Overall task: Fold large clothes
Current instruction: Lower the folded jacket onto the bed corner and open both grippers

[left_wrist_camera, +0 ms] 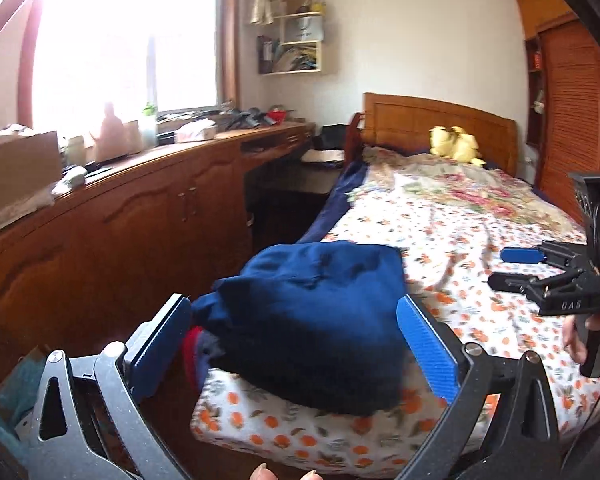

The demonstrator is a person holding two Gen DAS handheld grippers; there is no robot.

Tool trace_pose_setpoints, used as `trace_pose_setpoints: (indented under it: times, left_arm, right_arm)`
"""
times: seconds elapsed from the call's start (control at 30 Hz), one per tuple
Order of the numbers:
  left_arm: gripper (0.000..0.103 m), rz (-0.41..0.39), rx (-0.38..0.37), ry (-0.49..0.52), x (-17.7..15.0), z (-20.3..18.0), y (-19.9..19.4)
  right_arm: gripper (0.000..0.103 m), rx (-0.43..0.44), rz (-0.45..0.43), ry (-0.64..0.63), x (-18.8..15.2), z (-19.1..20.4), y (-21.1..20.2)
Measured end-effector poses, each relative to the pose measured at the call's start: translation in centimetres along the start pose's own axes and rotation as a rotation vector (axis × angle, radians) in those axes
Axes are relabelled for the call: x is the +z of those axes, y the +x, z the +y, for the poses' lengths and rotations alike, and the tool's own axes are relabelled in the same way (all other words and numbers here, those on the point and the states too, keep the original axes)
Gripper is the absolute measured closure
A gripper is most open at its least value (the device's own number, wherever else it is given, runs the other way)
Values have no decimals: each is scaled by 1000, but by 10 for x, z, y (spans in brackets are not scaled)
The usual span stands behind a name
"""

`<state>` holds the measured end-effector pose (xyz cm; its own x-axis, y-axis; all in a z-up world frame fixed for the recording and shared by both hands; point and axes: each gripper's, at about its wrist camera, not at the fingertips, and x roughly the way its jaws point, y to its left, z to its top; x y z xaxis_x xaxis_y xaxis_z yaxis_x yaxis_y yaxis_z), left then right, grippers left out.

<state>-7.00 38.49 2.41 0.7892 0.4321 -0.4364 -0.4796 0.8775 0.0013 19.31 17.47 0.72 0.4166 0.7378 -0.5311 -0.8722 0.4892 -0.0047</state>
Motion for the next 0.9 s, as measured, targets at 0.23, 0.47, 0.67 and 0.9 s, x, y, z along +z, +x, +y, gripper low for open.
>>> trace_pose_setpoints:
  times: [0.23, 0.47, 0.67, 0.9]
  left_arm:
    - [1, -23, -90, 32, 11, -63, -7]
    - [1, -31, -172, 69, 2, -135, -12]
    - [1, -8, -278, 57, -18, -197, -17]
    - [1, 41, -356, 87, -46, -268, -26]
  right_arm:
    - [21, -57, -44, 45, -39, -24, -55]
    - [20, -184, -75, 95, -84, -48, -114]
    - [20, -284, -101, 190, -129, -67, -168]
    - [20, -421, -117, 229, -170, -65, -220]
